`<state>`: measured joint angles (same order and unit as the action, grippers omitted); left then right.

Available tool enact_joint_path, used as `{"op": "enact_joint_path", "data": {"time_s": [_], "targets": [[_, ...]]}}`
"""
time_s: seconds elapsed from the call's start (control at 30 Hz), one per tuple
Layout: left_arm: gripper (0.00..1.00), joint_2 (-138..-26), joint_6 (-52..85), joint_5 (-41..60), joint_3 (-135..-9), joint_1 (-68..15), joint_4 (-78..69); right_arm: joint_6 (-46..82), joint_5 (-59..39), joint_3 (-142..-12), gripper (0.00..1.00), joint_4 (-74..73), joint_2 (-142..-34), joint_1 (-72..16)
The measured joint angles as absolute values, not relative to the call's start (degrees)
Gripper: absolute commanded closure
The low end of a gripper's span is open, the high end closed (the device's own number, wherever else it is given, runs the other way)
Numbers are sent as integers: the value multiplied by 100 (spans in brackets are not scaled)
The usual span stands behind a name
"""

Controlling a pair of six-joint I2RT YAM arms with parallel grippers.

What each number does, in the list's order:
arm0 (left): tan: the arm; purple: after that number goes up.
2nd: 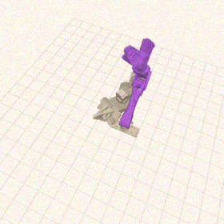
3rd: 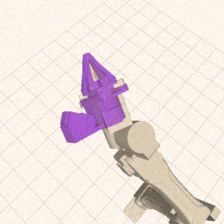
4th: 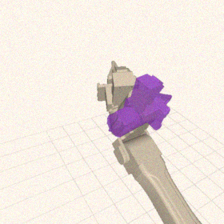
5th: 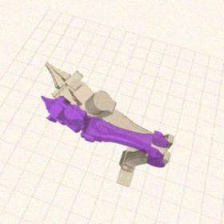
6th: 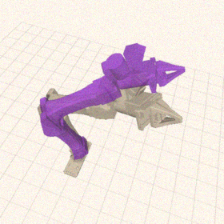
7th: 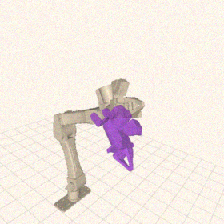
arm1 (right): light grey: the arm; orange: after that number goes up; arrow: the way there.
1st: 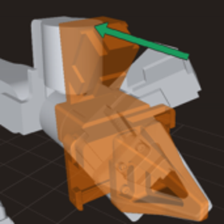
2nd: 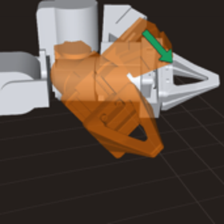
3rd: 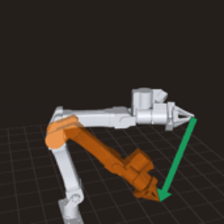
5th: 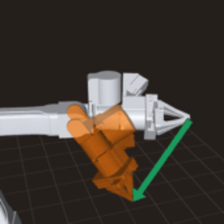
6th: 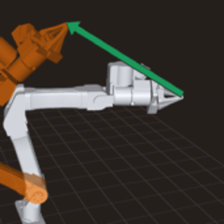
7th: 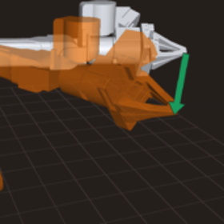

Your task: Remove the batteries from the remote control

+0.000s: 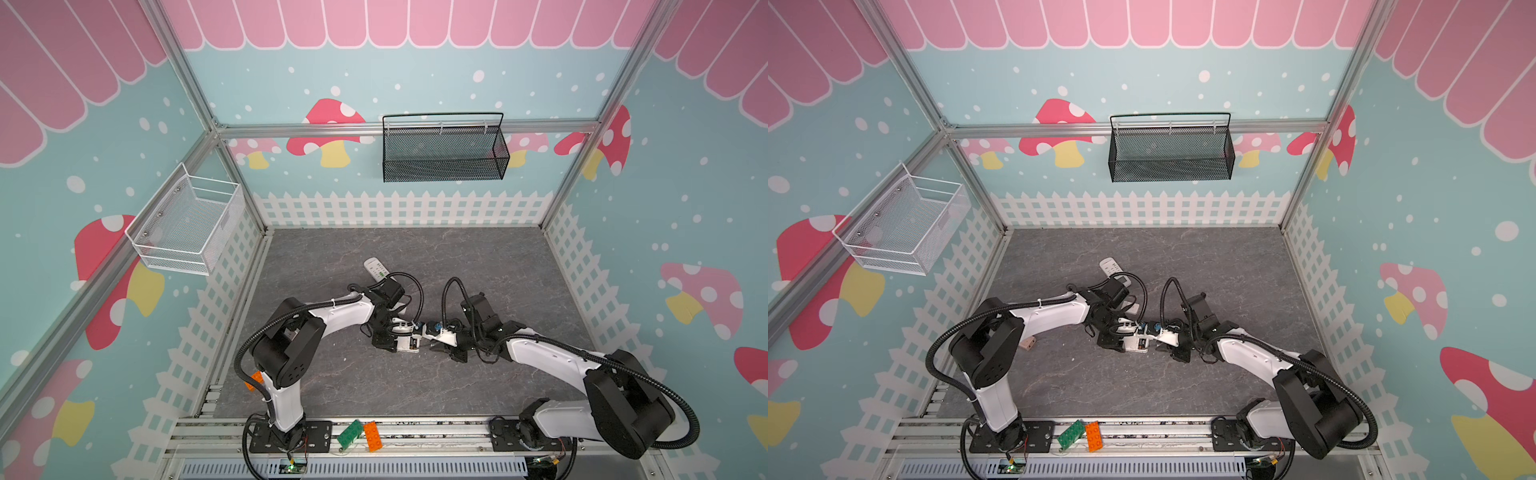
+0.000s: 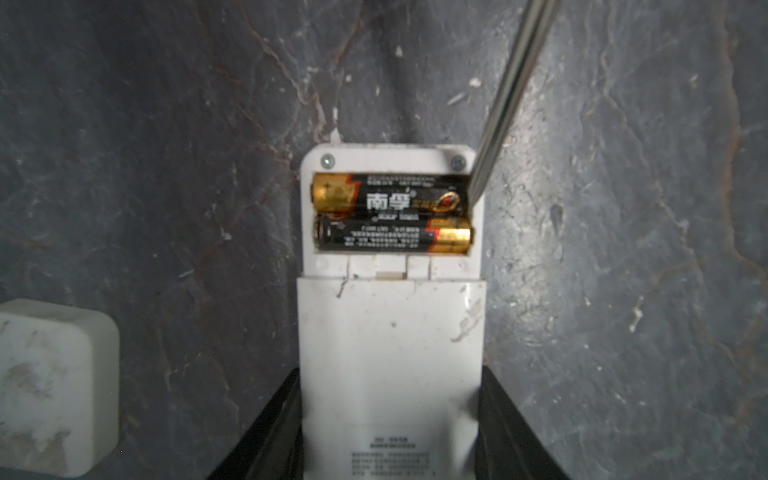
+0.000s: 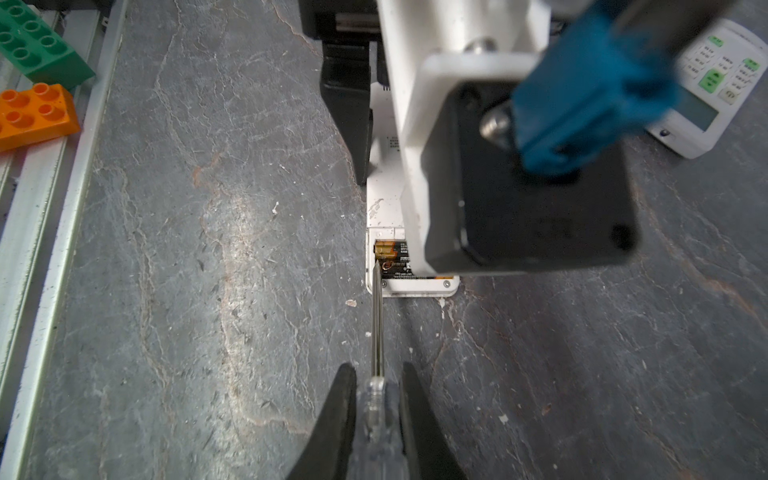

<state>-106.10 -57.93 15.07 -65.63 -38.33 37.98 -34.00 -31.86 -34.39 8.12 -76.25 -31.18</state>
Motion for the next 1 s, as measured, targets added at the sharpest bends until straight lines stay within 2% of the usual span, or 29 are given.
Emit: {"op": "enact_joint_path", "data": {"time_s": [1.0], "targets": [[53, -10610, -5835, 1509, -6563, -3833, 3798, -3433, -3391, -3621, 100, 642, -7966, -3199]]}}
